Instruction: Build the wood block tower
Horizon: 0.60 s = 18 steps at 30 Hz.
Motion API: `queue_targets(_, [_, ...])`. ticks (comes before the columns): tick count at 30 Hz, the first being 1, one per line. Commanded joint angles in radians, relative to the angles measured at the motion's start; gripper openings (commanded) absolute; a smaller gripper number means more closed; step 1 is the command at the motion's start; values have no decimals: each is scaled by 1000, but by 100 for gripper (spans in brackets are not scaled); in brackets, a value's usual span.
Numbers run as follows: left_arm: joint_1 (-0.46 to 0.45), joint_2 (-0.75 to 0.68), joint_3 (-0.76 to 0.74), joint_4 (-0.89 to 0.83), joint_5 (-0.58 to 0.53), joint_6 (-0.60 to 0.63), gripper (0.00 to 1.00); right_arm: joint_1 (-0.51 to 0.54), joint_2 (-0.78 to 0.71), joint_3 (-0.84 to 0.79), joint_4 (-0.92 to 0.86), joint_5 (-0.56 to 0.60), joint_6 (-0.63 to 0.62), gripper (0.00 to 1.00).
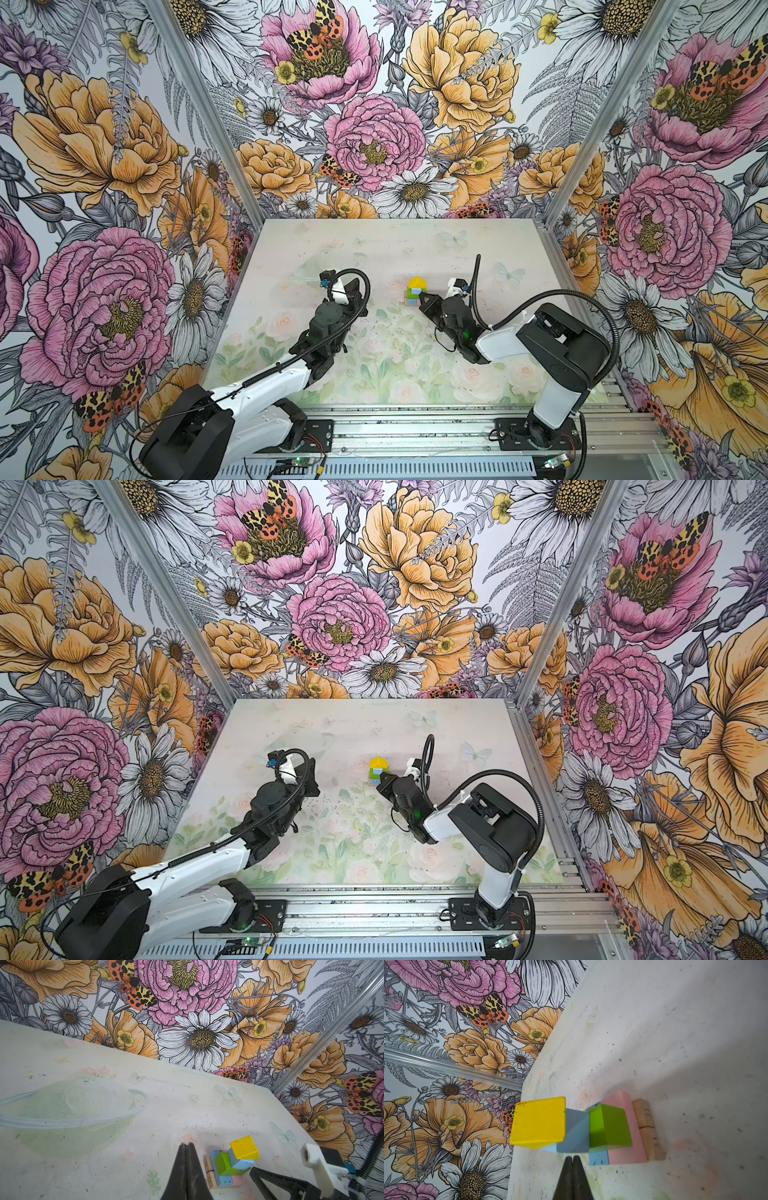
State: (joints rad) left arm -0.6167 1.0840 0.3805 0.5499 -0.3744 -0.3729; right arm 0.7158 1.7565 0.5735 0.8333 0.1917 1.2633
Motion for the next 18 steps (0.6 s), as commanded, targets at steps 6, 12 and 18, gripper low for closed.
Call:
queue_targets(6, [13, -21, -17, 15, -21, 22, 0, -6, 15, 23, 1, 36, -12, 0])
queue_targets(12, [14, -23, -16, 15, -21, 21, 0, -8, 15, 24, 0, 39, -11, 0])
queue_targets(18, [14, -24, -18, 16, -21, 22, 0, -11, 18, 29, 0, 39, -11, 0])
